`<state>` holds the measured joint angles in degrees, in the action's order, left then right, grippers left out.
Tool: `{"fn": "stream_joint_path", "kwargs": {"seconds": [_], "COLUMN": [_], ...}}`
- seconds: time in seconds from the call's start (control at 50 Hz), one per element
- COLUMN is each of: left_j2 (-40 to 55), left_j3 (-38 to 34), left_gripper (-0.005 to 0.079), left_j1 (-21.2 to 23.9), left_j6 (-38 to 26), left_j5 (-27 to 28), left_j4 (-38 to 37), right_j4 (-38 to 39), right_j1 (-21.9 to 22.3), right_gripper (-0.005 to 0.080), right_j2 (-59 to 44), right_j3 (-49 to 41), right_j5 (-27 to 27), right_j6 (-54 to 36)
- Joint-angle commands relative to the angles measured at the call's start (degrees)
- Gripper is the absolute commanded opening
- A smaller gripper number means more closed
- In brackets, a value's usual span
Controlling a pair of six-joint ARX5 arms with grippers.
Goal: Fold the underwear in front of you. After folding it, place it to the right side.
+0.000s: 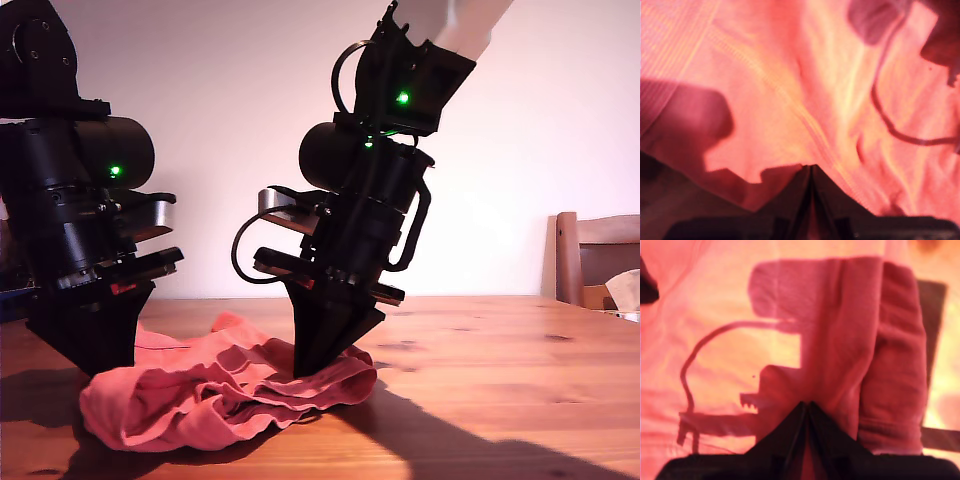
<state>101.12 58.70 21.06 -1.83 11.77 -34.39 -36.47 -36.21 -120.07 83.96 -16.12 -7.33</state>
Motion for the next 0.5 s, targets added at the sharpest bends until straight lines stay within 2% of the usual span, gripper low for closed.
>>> {"fn": "stream_joint_path", "kwargs": {"seconds": [0.0, 0.24, 0.48], "left_j2": [2.19, 2.43, 2.84], "left_j3": [-1.38, -1.38, -1.38], "left_gripper": [-0.0019, -0.0019, -0.0019], "left_j1": [0.07, 0.07, 0.35], "left_j6": [-2.38, -7.76, -10.56], "left_j5": [-1.18, -1.77, -1.73], "left_j4": [1.05, 4.17, 5.84], "right_j4": [-1.88, -2.60, -3.45], "right_j1": [-1.07, -4.79, -9.79], "right_gripper": [-0.0011, -0.0011, -0.0011], "right_j2": [-1.07, -1.05, -1.03], "right_j3": [-3.08, -3.08, -3.08], "right_j5": [0.42, 0.68, 1.84], "right_j6": [1.53, 8.94, 14.45]}}
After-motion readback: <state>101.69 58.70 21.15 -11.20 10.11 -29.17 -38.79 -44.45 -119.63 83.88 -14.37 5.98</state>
